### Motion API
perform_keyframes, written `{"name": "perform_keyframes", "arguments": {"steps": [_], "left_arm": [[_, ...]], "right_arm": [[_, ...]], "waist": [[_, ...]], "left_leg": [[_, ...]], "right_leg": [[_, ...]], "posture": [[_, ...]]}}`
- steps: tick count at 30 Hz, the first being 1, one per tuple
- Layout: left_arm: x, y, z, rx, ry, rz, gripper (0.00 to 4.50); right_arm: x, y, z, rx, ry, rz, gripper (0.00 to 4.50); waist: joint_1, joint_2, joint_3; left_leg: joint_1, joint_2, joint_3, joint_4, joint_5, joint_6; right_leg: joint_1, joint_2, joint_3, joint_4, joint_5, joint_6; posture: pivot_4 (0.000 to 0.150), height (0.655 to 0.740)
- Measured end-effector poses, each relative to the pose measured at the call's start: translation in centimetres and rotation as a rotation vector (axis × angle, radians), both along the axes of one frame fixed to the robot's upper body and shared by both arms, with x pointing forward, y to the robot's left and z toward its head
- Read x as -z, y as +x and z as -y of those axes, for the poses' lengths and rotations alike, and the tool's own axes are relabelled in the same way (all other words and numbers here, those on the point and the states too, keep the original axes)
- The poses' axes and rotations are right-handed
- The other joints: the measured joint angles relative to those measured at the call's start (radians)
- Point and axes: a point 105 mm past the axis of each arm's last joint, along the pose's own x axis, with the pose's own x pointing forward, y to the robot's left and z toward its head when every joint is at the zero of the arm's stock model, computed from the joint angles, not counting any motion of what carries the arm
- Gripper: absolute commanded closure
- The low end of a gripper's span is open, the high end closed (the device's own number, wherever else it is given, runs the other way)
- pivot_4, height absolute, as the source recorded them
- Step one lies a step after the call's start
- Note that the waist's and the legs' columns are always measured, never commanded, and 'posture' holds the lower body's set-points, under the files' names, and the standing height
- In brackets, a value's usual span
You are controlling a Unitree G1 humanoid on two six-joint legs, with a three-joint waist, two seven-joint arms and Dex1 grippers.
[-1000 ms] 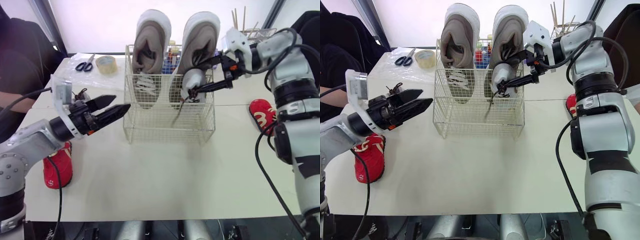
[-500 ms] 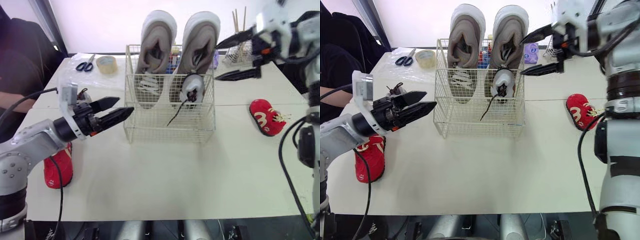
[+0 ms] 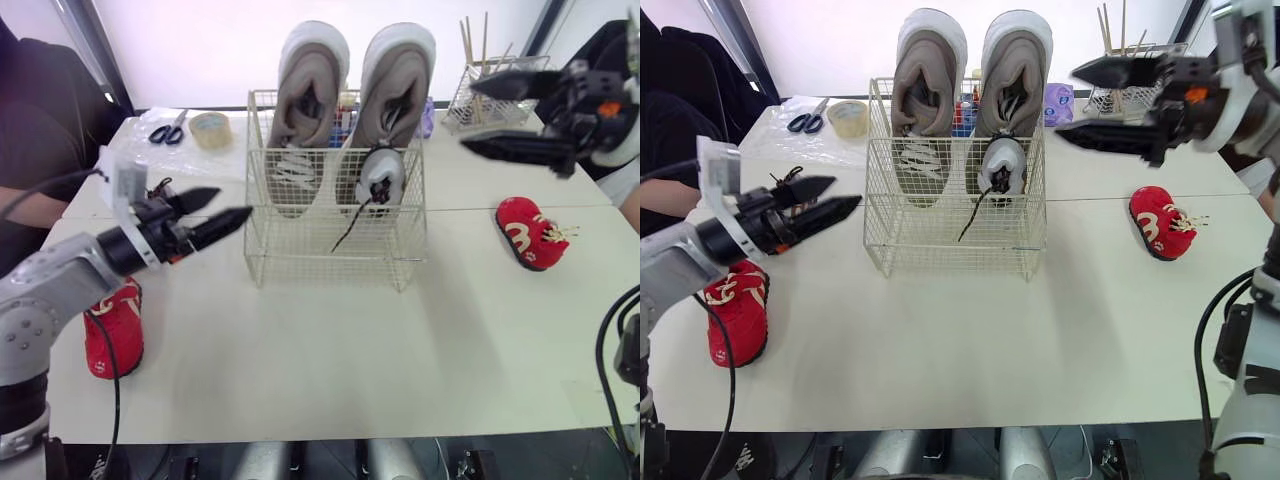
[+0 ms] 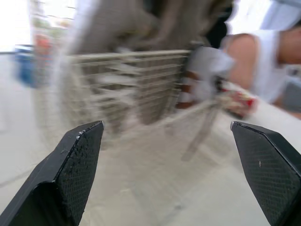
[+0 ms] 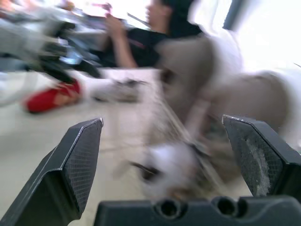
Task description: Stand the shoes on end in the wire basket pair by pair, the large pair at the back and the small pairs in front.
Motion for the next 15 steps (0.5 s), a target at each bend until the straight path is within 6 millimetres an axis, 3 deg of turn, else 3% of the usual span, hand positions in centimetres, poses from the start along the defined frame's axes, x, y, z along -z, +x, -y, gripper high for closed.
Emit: {"name": "perform_keyframes", "arguments": {"steps": [4, 9, 15], "left_arm": [[-1.3, 2.5, -5.9, -0.325, 0.063, -0.007, 0.0], [-2.0, 5.1, -12.9, -0.618, 0.064, -0.086, 0.0], [0.2, 9.2, -15.8, -0.663, -0.01, -0.234, 0.0]], "right_arm": [[1.0, -1.2, -2.7, -0.116, 0.004, -0.028, 0.05], [1.2, -1.4, -4.1, -0.169, 0.031, -0.047, 0.05], [1.1, -1.2, -5.1, -0.193, 0.033, -0.039, 0.05]], "waist": [[0.004, 0.0, 0.0], [0.009, -0.001, -0.001], [0.023, -0.004, -0.001]], "left_leg": [[0.0, 0.0, 0.0, 0.001, 0.0, 0.0], [0.0, -0.001, 0.0, 0.001, 0.0, 0.001], [0.0, -0.002, -0.001, 0.002, 0.0, 0.0]], "right_leg": [[0.0, 0.0, -0.001, 0.0, 0.0, 0.0], [0.0, 0.0, -0.001, 0.0, 0.0, 0.0], [0.001, 0.0, -0.003, 0.0, 0.0, 0.001]], "posture": [[0.15, 0.74], [0.15, 0.74], [0.15, 0.74]]}}
